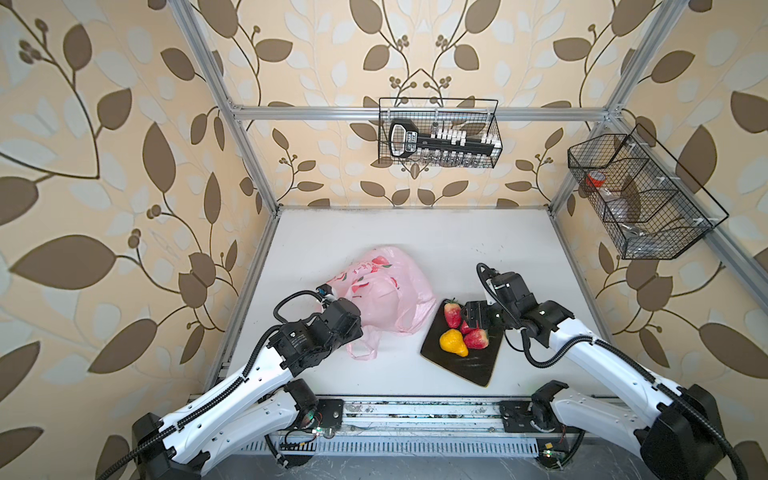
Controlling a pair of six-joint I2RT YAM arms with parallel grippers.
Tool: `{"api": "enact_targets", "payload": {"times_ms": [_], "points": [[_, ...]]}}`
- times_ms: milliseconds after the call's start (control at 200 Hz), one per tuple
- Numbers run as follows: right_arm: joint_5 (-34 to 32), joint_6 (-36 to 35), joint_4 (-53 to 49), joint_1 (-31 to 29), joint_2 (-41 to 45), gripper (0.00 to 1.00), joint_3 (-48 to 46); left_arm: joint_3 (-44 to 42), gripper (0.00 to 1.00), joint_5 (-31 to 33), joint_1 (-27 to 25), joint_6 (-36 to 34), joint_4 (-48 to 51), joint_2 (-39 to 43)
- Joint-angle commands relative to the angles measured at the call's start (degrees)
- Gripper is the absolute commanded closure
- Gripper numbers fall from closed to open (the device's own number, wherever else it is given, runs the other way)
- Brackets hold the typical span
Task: Take the fake fruits out of the plastic bag
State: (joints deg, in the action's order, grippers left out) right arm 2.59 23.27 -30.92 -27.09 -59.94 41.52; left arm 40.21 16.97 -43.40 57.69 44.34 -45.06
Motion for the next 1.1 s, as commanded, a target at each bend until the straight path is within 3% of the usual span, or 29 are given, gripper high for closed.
{"api": "enact_targets", "payload": {"times_ms": [0, 105, 225, 370, 485, 590, 745, 905, 995, 1095], "points": [[2.0, -1.6, -1.1, -0.2, 4.1, 0.15, 5.5, -0.3, 1.00, 1.1, 0.3, 1.0, 0.0, 1.0], [4.7, -1.4, 2.0, -3.6, 5.3, 0.23, 9.1, -0.4, 1.00, 1.1, 0.3, 1.0, 0.1, 1.4], [4.0, 1.2, 7.7, -12.1, 1.9, 0.31, 12.8, -0.4, 1.00, 1.1, 0.3, 1.0, 0.4, 1.7], [0.1, 4.3, 16.9, -25.1, -8.1, 0.38, 16.9, -0.5, 1.00, 1.1, 0.3, 1.1, 0.6, 1.8], [-4.5, 8.0, 19.2, -31.4, -19.3, 0.44, 23.2, -0.6, 1.00, 1.1, 0.3, 1.0, 0.8, 1.8], [-8.5, 15.6, 18.8, -32.1, -29.3, 0.47, 28.1, -0.4, 1.00, 1.1, 0.3, 1.0, 1.2, 1.7], [-12.3, 20.9, 24.9, -32.0, -41.1, 0.49, 32.2, -0.3, 1.00, 0.8, 0.3, 1.0, 1.7, 1.4], [-11.8, 26.4, 29.5, -30.0, -52.7, 0.45, 37.7, 1.5, 1.00, 1.2, 0.3, -0.3, 2.3, 0.8], [-11.8, 29.1, 31.6, -28.6, -55.9, 0.42, 39.5, 3.9, 1.00, 1.6, 0.3, -3.7, 2.8, 0.2], [-12.5, 32.6, 32.5, -27.2, -57.0, 0.37, 40.5, 8.6, 1.00, 0.3, 0.3, -12.5, 0.9, -1.4]]}}
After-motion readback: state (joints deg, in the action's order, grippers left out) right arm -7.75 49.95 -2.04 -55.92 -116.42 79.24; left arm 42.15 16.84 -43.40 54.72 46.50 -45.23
